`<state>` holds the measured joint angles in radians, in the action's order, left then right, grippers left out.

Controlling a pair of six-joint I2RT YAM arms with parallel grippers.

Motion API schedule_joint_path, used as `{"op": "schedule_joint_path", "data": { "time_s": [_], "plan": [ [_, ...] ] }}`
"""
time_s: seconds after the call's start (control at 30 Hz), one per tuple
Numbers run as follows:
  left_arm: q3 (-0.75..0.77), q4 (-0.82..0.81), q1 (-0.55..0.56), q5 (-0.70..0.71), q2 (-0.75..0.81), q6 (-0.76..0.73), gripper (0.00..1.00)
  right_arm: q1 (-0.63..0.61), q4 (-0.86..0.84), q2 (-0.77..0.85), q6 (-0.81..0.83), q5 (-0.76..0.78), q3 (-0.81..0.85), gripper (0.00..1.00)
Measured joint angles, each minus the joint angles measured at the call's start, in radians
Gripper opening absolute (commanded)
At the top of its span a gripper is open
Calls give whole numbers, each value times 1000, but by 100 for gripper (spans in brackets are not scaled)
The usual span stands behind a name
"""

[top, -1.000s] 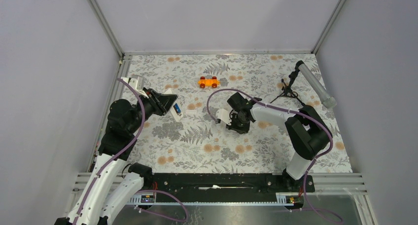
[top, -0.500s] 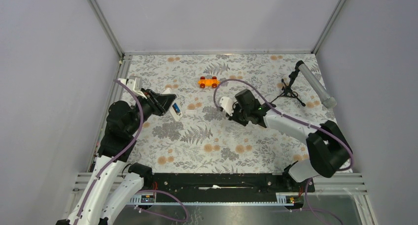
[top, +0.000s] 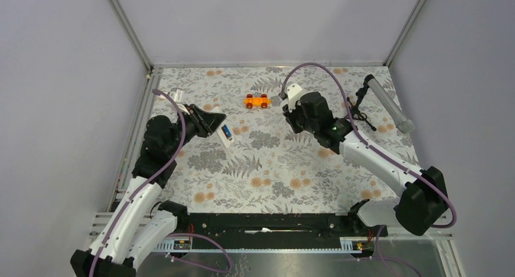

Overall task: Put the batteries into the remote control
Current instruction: Load the battery into the remote control.

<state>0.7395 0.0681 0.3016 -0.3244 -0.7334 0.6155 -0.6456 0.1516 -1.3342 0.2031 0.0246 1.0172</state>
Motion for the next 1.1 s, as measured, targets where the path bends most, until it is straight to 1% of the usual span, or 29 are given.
{"op": "schedule_joint_path", "data": {
  "time_s": [0.13, 0.27, 0.57, 0.7, 0.83, 1.1],
  "plan": [
    [-45, -96, 0, -53, -66, 80, 0, 0, 32, 32, -132, 46, 28, 0],
    [-89, -214, 12, -103, -165, 175, 0, 0, 115, 65, -247, 34, 37, 0],
    [-96, -497, 161, -176, -475, 335, 0, 1, 302, 133, -466, -153, 104, 0],
    [-96, -646, 195, -209, -599, 412, 0, 1, 369, 157, -528, -232, 131, 0],
    [-96, -758, 230, -224, -691, 479, 0, 1, 419, 154, -591, -305, 148, 0],
    [-96, -982, 287, -238, -830, 630, 0, -2, 460, 120, -642, -331, 166, 0]
  ]
}}
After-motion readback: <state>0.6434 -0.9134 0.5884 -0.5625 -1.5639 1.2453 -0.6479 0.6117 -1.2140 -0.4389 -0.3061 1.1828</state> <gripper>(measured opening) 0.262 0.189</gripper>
